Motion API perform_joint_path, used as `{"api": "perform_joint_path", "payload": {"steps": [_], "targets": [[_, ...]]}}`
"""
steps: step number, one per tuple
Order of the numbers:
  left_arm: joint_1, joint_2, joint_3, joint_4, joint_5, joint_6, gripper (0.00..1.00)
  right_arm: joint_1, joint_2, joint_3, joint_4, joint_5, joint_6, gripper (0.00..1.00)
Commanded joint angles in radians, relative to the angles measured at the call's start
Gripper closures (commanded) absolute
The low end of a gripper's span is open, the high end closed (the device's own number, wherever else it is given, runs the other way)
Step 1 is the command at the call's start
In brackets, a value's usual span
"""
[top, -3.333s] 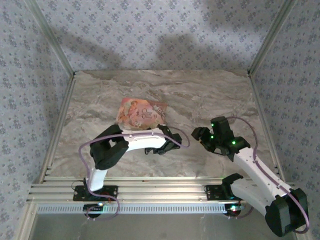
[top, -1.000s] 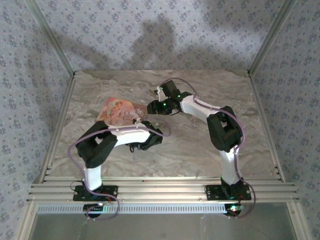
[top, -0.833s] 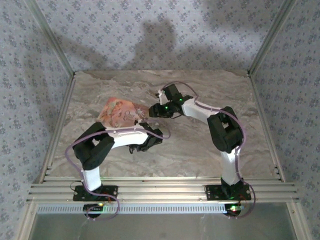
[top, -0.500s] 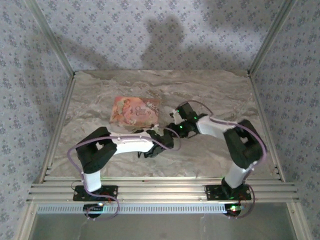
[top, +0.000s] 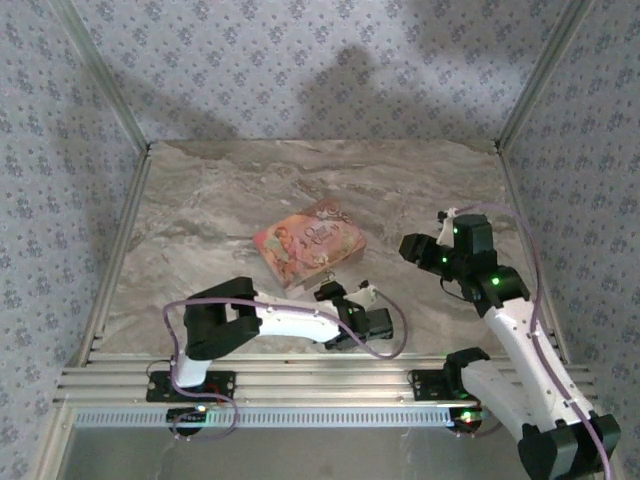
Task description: Unlock the padlock with the key
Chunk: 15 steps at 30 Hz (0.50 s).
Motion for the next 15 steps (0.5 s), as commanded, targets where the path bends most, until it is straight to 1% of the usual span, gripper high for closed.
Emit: {"api": "perform_joint_path", "payload": {"steps": [1,5,8,12,15], "targets": [[0.009,-0.036,-0.008,-0.199,0.031,-0.142,1.0,0.015,0.077,0.027,-0.051,-0.003,0.018,0.52],[0.01,-0.043,0.01,-0.311,0.011,-0.236,1.0,0.055,0.142,-0.026,0.08,-0.042,0.087,0.52],[0.026,-0.066,-0.018,-0.299,0.016,-0.26,1.0,0.102,0.192,-0.041,0.114,-0.053,0.108,0.51],[0.062,-0.182,-0.132,-0.194,0.104,-0.227,1.0,0.166,0.234,-0.032,0.111,-0.023,0.114,0.5],[0.121,-0.292,-0.205,-0.164,0.225,-0.215,1.0,0.19,0.26,-0.029,0.123,-0.017,0.126,0.5]]}}
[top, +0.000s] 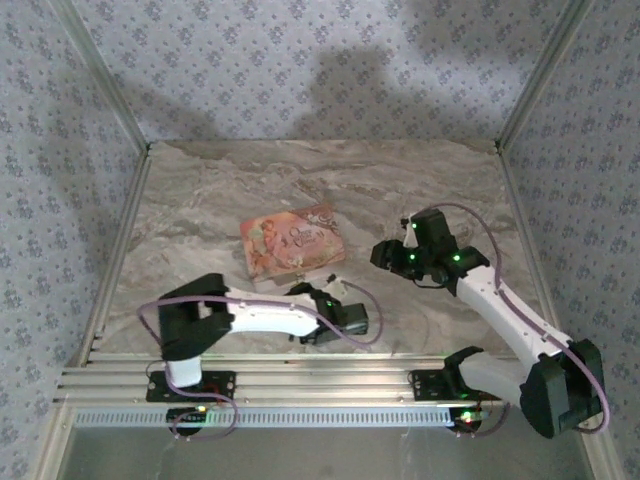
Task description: Unlock the padlock with the key
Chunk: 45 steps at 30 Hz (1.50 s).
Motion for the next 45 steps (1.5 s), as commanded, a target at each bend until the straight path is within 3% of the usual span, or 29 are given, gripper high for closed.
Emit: {"api": "perform_joint_path", "payload": {"steps": [1,5,8,16,24,27,31,41,45], "targets": [[0.072,-0.129,-0.047,-0.007,0.152,-0.009,1.0,0.026,0.024,0.003,0.032,0.014,0.032,0.49],[0.13,-0.177,-0.013,-0.068,0.216,-0.027,1.0,0.04,0.074,-0.013,0.084,-0.003,0.06,0.49],[0.155,-0.121,0.07,-0.16,0.236,-0.071,1.0,0.035,0.116,-0.015,0.096,-0.018,0.08,0.49],[0.157,0.147,0.279,-0.375,0.18,-0.164,1.0,0.017,0.148,-0.018,0.09,-0.041,0.101,0.49],[0.156,0.218,0.372,-0.395,0.132,-0.17,0.99,0.011,0.124,-0.049,0.084,-0.035,0.117,0.49],[0.154,0.229,0.392,-0.393,0.126,-0.166,0.86,0.011,0.121,-0.056,0.086,-0.028,0.122,0.49],[0.152,0.236,0.404,-0.383,0.113,-0.157,0.75,0.011,0.117,-0.065,0.098,-0.023,0.14,0.49],[0.151,0.224,0.412,-0.349,0.112,-0.134,0.62,0.011,0.096,-0.1,0.111,0.0,0.159,0.48],[0.151,0.146,0.377,-0.288,0.164,-0.116,0.53,0.022,0.074,-0.114,0.125,0.036,0.142,0.48]]}}
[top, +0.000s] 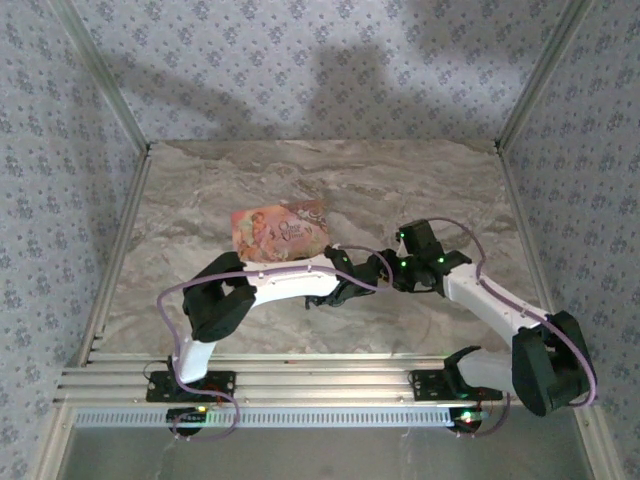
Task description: Unlock the padlock with the key
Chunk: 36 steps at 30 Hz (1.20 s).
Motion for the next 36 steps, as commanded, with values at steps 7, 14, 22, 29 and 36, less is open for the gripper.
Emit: {"api": "perform_joint_path", "payload": {"steps": [7,14,22,29,36], "targets": [[0.112,-0.409,-0.237,0.293,0.299,0.041,0.44,0.19,-0.048,-0.027,0.106,0.251,-0.134,0.47],[0.387,-0.702,-0.459,0.446,0.603,0.044,0.41,0.438,0.15,0.025,0.302,0.421,-0.403,0.46],[0.681,-0.844,-0.589,0.554,0.861,0.058,0.41,0.639,0.509,0.274,0.38,0.454,-0.678,0.53],[0.773,-0.862,-0.639,0.586,0.943,0.085,0.41,0.645,0.62,0.339,0.417,0.485,-0.681,0.59],[0.837,-0.866,-0.672,0.63,1.007,0.101,0.41,0.639,0.652,0.356,0.405,0.597,-0.664,0.63]]}}
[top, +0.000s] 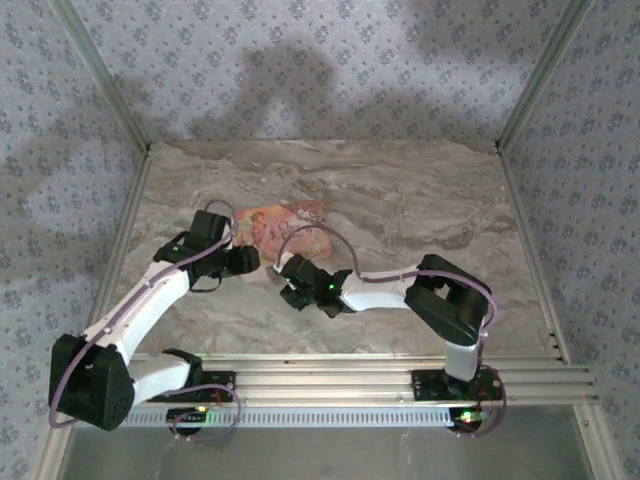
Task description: Unlock the padlock with the key
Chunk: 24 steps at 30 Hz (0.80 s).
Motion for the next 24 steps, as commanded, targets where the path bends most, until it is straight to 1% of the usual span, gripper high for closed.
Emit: {"api": "perform_joint_path", "payload": {"steps": [1,7,10,13,16,19,21,24], "targets": [[0.021,-0.025,-0.002,0.039,0.059,0.028,0.41,-0.01,0.022,0.024,0.005,0.088,-0.006,0.63],[0.054,-0.031,-0.017,0.055,0.09,0.038,0.41,-0.025,0.061,0.056,-0.006,0.091,-0.013,0.65],[0.068,-0.036,-0.022,0.057,0.103,0.045,0.41,-0.03,0.078,0.065,-0.012,0.104,-0.011,0.69],[0.08,-0.038,-0.026,0.059,0.114,0.054,0.41,-0.032,0.09,0.07,-0.006,0.11,-0.024,0.75],[0.093,-0.036,-0.03,0.06,0.125,0.063,0.41,-0.03,0.093,0.069,0.001,0.098,-0.055,0.87],[0.104,-0.033,-0.034,0.067,0.134,0.067,0.41,-0.027,0.077,0.053,0.021,0.061,-0.098,0.97],[0.108,-0.029,-0.037,0.069,0.141,0.07,0.41,-0.027,0.057,0.035,0.032,0.028,-0.131,1.0],[0.11,-0.029,-0.048,0.078,0.153,0.071,0.41,-0.026,0.019,0.004,0.045,-0.029,-0.168,1.0]]}}
